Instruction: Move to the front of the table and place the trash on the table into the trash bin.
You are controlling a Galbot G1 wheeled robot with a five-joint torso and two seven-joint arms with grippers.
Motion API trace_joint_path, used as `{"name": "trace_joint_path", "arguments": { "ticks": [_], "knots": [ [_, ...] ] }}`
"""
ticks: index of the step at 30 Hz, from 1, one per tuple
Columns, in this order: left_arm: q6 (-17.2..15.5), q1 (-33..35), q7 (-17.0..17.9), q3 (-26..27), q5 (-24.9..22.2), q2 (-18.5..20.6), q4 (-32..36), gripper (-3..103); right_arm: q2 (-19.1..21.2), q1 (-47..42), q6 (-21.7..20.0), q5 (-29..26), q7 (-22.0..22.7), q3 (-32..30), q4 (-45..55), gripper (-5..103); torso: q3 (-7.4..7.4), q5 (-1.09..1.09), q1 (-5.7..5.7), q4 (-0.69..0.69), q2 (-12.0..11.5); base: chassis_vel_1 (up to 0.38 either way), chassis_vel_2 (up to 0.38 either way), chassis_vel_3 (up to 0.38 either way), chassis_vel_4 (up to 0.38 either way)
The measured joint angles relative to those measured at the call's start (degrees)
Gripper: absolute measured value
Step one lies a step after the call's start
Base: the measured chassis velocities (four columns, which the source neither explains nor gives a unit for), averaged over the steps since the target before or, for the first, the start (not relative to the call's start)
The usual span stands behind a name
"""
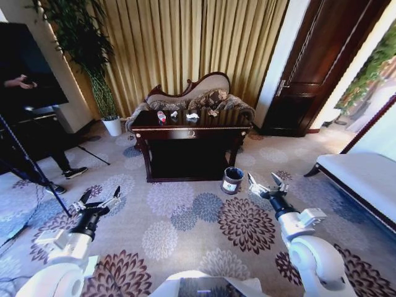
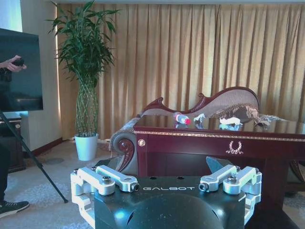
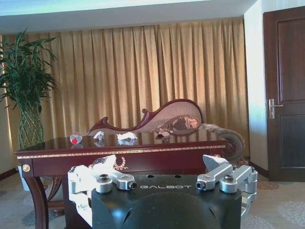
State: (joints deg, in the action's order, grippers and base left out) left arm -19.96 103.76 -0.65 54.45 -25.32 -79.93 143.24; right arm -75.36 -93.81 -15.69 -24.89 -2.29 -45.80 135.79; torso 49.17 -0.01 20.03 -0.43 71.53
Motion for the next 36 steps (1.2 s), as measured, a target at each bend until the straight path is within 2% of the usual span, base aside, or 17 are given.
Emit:
{"name": "trace_joint_path", "arguments": {
  "ticks": [36],
  "knots": [
    [0.4,0.5,-0.8,-0.1,0.2,-0.5,0.0,100,0.5,-0.2,-0.1,-0.2,-0.1,0.4,0.4,100,0.01,0.0,0.01,0.0,0.0,-0.114,0.114,0.115,-0.11]
  ]
}}
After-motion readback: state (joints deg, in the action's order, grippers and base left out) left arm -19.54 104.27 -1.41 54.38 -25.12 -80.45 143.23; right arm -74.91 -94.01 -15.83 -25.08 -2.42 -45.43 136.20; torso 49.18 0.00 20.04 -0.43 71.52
